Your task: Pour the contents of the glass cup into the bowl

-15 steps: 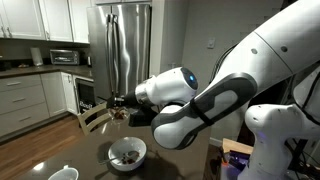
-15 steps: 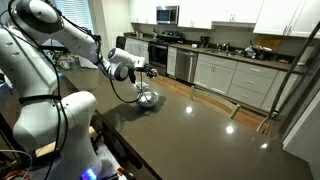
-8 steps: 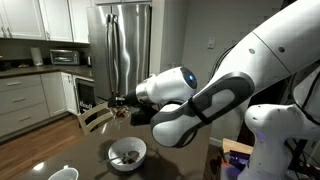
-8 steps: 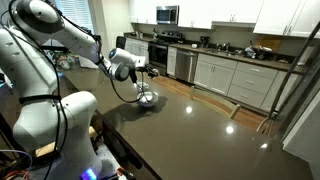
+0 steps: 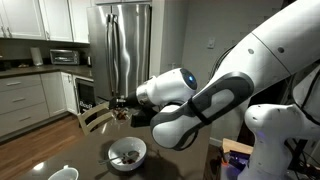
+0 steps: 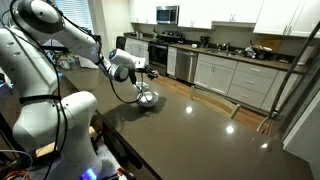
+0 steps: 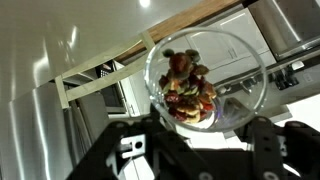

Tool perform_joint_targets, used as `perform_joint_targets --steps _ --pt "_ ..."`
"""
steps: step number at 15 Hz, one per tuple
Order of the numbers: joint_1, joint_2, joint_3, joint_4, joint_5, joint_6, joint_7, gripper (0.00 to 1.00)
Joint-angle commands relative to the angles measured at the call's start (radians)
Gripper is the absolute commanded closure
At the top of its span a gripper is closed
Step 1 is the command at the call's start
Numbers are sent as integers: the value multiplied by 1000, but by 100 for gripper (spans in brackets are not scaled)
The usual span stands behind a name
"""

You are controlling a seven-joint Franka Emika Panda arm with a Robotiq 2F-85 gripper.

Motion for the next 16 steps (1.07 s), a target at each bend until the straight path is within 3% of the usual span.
perform_joint_targets --steps 1,9,10,13,14,16 --pt "-18 -36 30 8 61 -18 -60 58" --pt "-71 -26 100 8 107 -27 -77 58" --pt "-52 -11 84 -2 66 -30 -11 33" --pt "-61 -11 92 -2 70 -30 -18 33" --pt "-62 -11 93 -2 70 -30 -18 58" --pt "-77 -9 117 -9 69 -26 -10 58"
